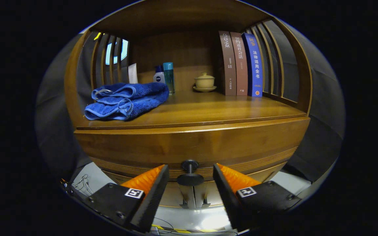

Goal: Pull open the drawer, take out the items inside it, and place them on the countertop above the cabinet.

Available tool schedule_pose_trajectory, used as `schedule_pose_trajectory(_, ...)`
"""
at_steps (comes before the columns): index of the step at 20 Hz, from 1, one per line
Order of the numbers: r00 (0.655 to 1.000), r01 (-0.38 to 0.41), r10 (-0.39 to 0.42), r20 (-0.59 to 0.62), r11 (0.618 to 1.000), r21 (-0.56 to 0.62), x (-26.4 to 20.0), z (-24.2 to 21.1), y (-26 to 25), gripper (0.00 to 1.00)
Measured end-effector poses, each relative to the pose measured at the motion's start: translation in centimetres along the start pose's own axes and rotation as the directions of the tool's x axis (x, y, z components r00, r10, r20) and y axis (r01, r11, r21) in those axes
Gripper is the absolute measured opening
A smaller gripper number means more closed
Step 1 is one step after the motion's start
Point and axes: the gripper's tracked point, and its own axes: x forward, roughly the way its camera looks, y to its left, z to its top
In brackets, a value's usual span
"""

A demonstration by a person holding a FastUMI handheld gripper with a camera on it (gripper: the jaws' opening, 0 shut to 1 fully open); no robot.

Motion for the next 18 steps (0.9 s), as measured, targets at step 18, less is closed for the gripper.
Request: schedule_pose_trajectory(18, 0.997, 0.001, -0.003, -0.071, 0.999, -0.034, -2.7, -1.6, -0.3, 0.37)
